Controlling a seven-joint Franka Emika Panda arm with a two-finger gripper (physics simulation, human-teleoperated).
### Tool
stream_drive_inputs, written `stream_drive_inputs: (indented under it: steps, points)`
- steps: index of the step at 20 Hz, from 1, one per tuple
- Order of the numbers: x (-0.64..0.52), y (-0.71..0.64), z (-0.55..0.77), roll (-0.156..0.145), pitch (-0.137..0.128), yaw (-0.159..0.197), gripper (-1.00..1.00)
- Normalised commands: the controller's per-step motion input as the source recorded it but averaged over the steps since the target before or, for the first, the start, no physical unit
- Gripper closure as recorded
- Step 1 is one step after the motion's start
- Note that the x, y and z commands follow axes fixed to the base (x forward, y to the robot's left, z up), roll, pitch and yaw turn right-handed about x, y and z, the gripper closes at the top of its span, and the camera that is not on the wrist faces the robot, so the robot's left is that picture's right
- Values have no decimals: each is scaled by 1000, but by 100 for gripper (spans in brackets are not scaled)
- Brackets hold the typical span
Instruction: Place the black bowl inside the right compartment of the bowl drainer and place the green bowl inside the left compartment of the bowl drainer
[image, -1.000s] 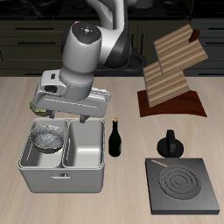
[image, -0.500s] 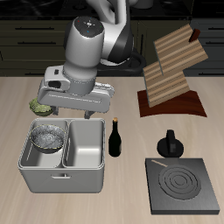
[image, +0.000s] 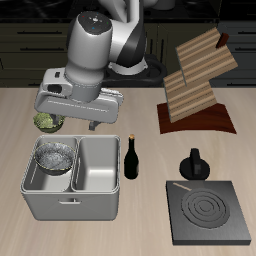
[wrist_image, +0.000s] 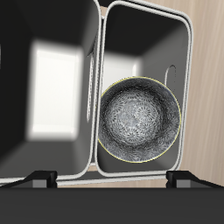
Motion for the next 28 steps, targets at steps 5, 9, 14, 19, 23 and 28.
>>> stream_drive_inputs:
  steps: [5, 9, 14, 19, 23, 28]
  points:
    - [-222, 25, 69, 19, -26, -57, -100]
    - [-563, 104, 205, 53, 3, -122, -100]
    - [-1029, 394, 96, 29, 30, 68, -100]
    - [-911, 309, 75, 93, -40, -16, -100]
    - [-740, -133, 3, -13, -39, -1, -100]
    - [-327, -266, 55, -7, -40, -7, -100]
